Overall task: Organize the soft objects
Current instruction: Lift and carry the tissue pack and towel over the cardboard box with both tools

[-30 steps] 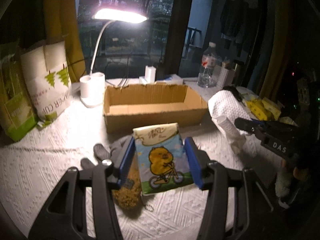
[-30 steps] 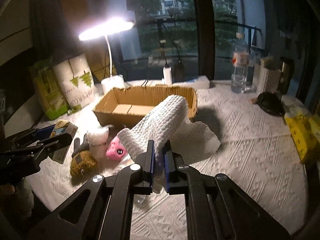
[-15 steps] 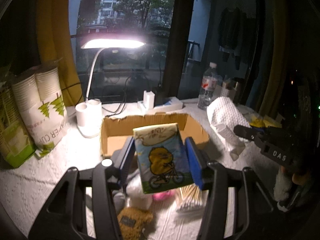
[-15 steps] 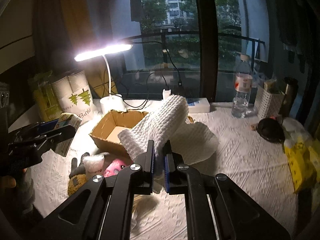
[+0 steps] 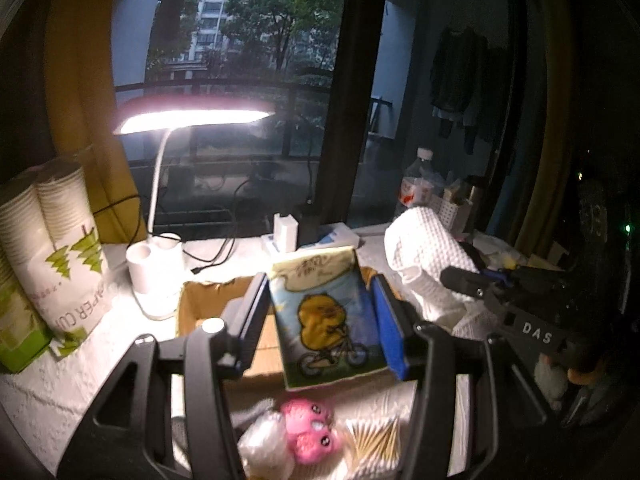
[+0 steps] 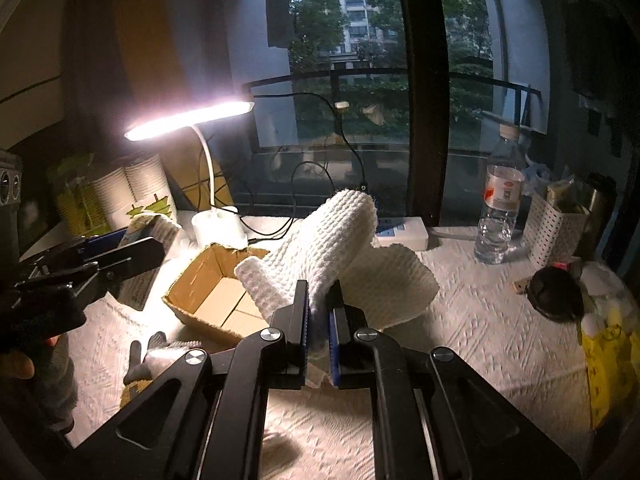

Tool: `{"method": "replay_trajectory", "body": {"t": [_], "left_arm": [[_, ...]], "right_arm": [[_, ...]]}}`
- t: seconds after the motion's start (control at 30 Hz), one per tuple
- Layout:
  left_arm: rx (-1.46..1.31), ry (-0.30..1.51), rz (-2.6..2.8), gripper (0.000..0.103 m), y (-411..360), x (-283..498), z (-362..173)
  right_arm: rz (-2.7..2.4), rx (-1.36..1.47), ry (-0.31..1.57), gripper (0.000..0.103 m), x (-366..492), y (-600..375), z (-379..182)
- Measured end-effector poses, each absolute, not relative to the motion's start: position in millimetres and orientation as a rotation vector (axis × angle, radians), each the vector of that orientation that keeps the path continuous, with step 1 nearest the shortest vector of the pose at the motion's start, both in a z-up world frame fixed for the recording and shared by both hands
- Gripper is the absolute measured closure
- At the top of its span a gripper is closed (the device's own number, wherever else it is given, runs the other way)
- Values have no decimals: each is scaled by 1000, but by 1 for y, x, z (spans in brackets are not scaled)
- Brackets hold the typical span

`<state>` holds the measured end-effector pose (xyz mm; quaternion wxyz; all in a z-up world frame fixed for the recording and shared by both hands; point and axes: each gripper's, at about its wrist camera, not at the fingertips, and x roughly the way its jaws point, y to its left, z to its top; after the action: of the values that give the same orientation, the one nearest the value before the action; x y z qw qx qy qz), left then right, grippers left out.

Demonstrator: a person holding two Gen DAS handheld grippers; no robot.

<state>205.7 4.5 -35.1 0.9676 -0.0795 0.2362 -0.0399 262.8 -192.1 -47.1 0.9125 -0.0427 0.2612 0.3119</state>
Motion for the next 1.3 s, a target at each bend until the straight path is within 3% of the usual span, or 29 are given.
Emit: {"method": "replay_trajectory", "body": {"t": [0.4,0.83,1.3], "left_arm": [[-199,499,-101,51,1,256,-62],[-231,647,-85,51,-2,302,-120],[-249,787,-83,50,-7,319,-149]], "right_arm": [[675,-97,547,94,303,-175,-61],[706,-79,675,94,341,-163,-109],[698,-111,771,94,350,-157,-136]]}}
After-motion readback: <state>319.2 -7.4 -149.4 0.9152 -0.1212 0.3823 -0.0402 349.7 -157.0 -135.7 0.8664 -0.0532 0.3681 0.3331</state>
